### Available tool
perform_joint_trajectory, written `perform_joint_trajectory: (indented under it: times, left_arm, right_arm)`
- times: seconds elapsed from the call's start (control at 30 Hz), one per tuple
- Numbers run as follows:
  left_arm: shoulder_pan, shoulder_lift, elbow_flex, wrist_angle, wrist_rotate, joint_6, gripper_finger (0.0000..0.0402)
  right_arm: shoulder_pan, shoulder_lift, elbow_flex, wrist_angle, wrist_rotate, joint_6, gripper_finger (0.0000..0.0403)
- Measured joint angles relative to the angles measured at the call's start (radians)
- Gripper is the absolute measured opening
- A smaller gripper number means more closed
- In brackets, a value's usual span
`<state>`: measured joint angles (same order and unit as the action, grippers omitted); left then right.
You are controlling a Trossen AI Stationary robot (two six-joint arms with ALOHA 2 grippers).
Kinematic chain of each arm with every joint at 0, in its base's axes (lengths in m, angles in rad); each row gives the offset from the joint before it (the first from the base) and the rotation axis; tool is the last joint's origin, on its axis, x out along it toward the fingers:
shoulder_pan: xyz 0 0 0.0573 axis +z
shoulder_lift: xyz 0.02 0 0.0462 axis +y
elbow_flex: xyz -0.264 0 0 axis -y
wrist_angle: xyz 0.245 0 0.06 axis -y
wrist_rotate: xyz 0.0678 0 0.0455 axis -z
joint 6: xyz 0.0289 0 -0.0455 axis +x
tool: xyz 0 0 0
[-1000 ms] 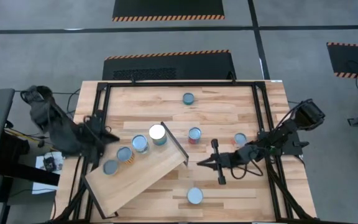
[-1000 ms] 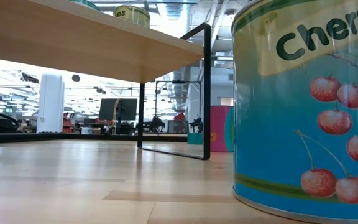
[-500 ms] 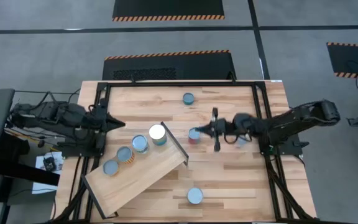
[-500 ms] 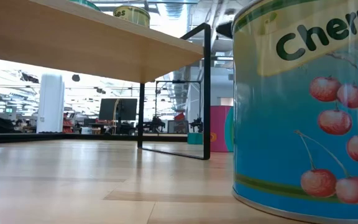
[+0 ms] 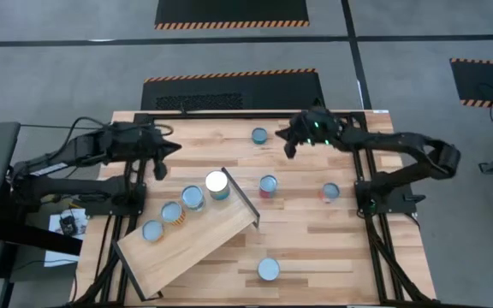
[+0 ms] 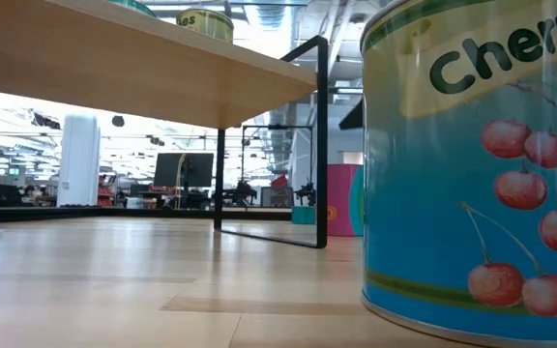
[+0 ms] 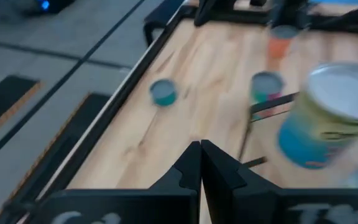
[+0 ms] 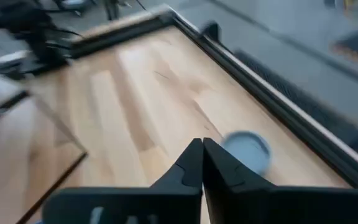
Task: Pick and place cans onto a shelf
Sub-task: Put the green tuna can on the shelf
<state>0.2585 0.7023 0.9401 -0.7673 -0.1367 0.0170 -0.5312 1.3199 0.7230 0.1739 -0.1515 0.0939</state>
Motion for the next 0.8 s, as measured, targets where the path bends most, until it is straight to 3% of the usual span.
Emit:
perform_joint_trajectory:
  times: [0.23,0.47,0.63,0.8]
  left_arm:
    - [0.167,0.055,0.0,0.03,0.0,-0.014,0.0]
    - [0.255,0.085,0.0,0.073,-0.002,-0.018,0.0]
    - [0.278,0.116,0.0,0.122,0.0,0.0,0.0]
    - [0.29,0.173,-0.001,0.133,0.047,0.041,0.0]
  right_arm:
    - [-0.095,0.25,0.206,-0.162,-0.017,0.026,0.01]
    - [-0.127,0.457,0.391,-0.299,-0.02,0.056,0.015]
    - [-0.134,0.546,0.469,-0.351,-0.025,0.065,0.0148]
    - [-0.132,0.594,0.505,-0.37,-0.046,0.067,0.0112]
